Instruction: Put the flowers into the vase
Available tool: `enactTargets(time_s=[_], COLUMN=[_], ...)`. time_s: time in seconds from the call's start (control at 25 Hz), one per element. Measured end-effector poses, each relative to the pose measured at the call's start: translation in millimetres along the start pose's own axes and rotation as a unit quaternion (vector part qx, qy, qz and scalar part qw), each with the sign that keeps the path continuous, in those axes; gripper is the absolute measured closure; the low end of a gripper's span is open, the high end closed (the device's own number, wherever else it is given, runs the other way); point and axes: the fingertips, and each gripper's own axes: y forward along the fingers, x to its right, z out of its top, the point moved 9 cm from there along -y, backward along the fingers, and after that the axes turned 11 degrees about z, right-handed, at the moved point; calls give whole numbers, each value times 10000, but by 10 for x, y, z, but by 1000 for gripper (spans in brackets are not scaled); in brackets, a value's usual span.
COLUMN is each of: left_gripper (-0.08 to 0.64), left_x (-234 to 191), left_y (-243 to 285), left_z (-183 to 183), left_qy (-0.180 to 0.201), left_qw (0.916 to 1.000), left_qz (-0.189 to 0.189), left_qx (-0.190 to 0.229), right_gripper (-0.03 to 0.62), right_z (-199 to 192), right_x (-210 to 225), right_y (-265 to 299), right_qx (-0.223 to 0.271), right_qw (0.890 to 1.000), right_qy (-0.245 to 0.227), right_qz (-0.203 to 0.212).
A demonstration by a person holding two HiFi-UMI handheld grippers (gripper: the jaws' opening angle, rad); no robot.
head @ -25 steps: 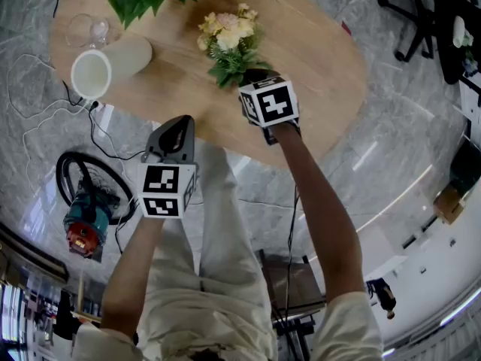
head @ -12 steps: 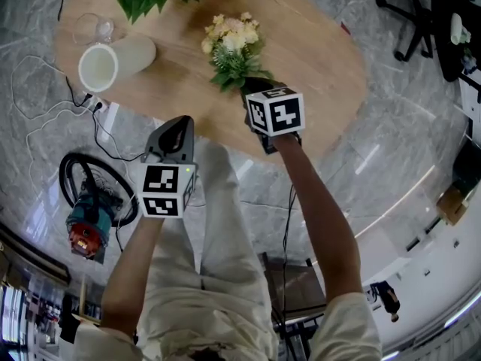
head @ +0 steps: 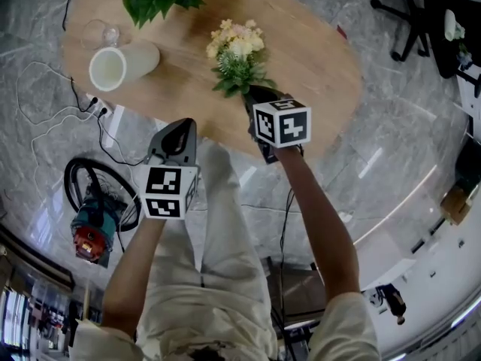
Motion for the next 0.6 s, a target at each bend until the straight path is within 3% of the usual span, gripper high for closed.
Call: enactTargets(time_s=[0.6], left_gripper=[552], left_x=[-54], left_y=[-473], left_z=[350], left_qy=[-82], left_qw=[9994], left_qz=[-130], left_qx=[313], right_gripper=[554], right_z=[183], right_x=[-624], right_y=[-582], right_qx=[889], right_qw=[9958], right_qy=[-200], right_qz=[66])
